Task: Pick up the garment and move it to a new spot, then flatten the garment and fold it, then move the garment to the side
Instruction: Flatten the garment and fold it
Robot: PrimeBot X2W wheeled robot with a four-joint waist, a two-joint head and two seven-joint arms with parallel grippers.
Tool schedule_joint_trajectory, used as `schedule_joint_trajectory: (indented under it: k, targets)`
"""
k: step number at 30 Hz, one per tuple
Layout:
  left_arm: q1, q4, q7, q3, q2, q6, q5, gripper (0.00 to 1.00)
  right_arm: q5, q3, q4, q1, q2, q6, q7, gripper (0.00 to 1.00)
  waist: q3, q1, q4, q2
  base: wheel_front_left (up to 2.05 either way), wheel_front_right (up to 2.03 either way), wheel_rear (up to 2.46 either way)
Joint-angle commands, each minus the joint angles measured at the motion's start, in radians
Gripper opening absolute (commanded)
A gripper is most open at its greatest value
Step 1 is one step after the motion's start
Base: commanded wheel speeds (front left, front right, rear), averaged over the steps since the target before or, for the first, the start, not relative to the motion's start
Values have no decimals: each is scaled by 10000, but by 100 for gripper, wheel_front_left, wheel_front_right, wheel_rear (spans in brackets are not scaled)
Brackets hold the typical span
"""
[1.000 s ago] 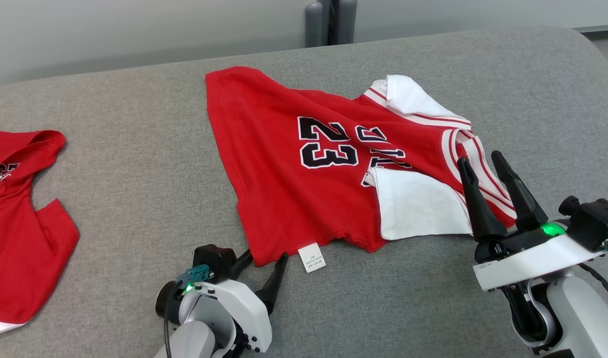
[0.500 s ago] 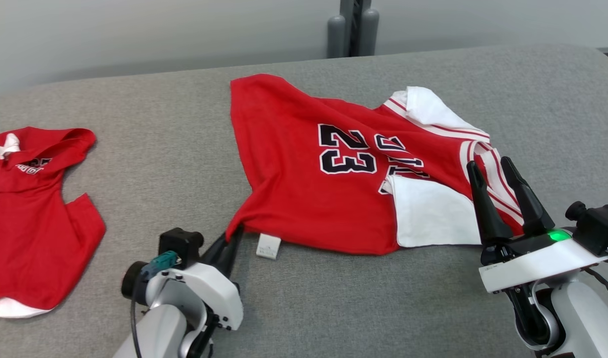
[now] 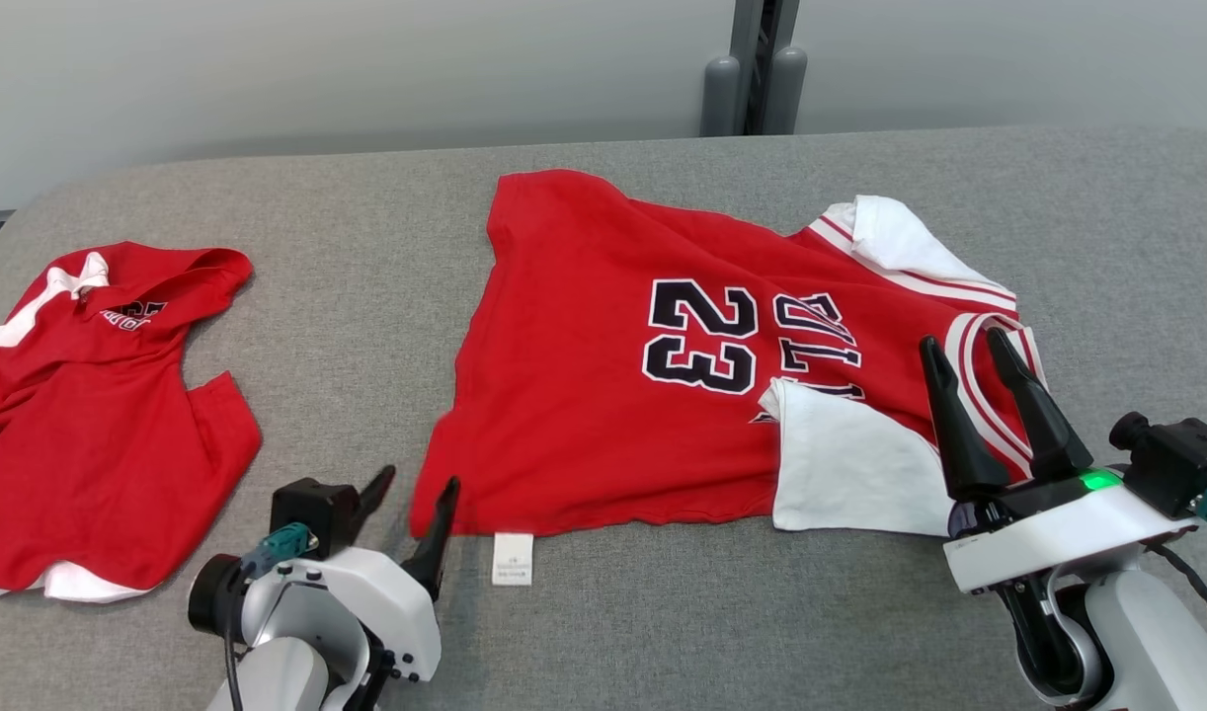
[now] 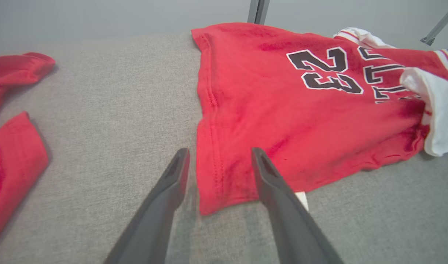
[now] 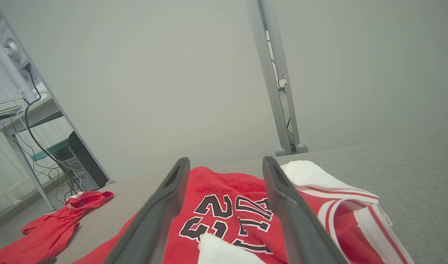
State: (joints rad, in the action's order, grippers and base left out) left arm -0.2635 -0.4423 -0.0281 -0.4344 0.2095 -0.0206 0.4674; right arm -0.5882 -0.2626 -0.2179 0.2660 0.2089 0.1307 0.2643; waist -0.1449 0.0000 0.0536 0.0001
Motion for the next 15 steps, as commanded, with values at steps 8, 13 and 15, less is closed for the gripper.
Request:
schedule_joint_trajectory:
  k: [8, 13, 15]
  targets:
    - [-161, 493, -1205, 786, -64, -902, 65, 100, 631, -598, 260, -217, 458, 1, 20, 100, -24, 0, -13, -1, 0, 0, 0]
    - [-143, 593, -1927, 1122, -277, -1124, 173, 100, 711, -1351, 380, -684, 688, 1, 20, 100, -63, 0, 46, -1, 0, 0, 0]
    - [-90, 606, -2059, 1249, -370, -1175, 239, 100, 671, -1688, 381, -904, 853, 1, 19, 100, -83, 0, 44, -1, 0, 0, 0]
